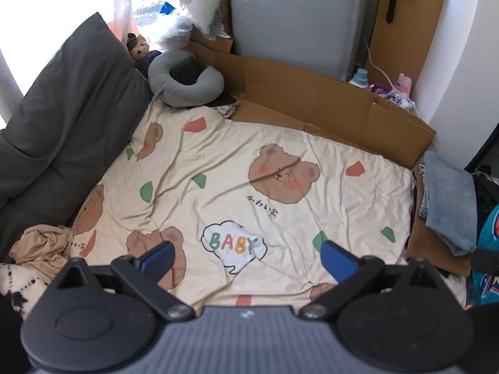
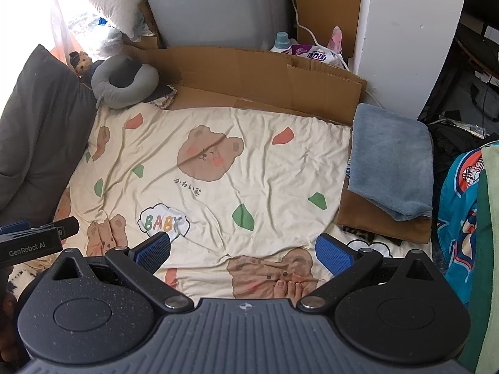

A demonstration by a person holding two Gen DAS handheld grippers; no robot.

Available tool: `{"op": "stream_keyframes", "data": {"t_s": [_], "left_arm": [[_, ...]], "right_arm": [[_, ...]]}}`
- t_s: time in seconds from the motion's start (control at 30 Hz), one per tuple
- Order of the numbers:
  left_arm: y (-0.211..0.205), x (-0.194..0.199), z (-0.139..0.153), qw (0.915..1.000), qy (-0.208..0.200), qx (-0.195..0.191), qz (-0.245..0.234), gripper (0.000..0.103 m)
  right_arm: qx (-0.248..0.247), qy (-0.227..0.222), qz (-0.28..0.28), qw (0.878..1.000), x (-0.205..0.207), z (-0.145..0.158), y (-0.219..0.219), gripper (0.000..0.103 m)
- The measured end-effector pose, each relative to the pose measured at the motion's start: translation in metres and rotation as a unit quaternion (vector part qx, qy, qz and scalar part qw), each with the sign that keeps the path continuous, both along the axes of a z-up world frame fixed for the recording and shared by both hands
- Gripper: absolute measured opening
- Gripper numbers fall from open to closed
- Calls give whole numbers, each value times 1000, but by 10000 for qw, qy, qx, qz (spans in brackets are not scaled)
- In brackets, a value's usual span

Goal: Fold clothes

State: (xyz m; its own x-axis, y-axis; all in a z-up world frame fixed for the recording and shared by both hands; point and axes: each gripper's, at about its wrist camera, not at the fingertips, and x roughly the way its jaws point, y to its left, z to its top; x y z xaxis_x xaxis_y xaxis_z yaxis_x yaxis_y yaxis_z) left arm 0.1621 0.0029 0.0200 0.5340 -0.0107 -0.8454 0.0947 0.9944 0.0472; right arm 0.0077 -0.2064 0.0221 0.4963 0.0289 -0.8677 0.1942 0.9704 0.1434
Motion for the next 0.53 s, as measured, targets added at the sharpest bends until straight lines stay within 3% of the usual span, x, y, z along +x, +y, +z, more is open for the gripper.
{"op": "stream_keyframes", "data": {"t_s": [0.53], "left_arm": [[-1, -1, -1, 10000, 2, 91, 7, 101]], "right_arm": [[64, -56, -25, 10000, -2, 1, -3, 102]]}}
